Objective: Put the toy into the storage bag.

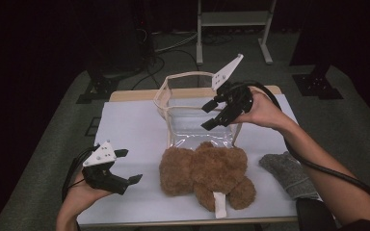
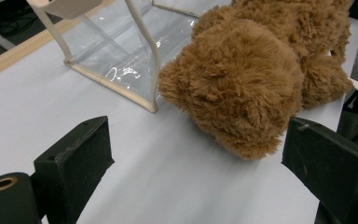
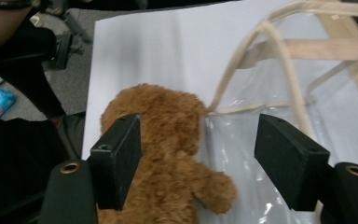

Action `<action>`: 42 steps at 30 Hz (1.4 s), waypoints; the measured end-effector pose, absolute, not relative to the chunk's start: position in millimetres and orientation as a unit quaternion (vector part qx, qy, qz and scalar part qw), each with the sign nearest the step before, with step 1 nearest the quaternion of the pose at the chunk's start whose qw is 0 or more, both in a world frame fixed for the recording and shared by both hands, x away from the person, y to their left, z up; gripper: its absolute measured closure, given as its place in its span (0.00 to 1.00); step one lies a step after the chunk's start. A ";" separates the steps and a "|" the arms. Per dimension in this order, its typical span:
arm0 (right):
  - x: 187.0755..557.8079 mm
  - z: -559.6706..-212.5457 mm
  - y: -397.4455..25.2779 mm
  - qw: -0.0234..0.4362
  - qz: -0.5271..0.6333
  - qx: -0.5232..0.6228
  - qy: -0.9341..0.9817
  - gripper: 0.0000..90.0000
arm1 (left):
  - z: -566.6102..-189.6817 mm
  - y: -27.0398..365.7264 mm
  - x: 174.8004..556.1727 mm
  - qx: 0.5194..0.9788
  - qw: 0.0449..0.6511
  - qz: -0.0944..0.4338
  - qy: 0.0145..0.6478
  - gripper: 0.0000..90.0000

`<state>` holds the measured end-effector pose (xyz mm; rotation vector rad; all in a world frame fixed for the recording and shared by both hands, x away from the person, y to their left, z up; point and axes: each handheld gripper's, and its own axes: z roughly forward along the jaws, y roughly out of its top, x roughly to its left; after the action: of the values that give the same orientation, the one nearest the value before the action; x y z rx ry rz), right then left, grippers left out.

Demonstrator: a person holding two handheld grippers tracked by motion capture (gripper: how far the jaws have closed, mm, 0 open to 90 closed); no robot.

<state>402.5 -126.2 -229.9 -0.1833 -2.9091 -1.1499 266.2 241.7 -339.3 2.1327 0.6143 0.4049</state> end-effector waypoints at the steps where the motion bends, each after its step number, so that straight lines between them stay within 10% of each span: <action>1: 398.9 -232.1 -125.2 0.006 -0.366 -0.056 -0.929 0.34 | -339.1 241.9 266.2 0.855 0.428 0.163 0.245 0.08; 42: 354.2 -342.1 -103.0 0.042 -0.258 -0.058 -0.964 0.20 | -337.3 244.3 263.1 0.851 0.433 0.164 0.249 0.08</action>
<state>354.2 -103.0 -342.1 -0.1785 -2.9481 -0.7889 263.1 244.3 -337.3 2.1198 0.6211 0.4082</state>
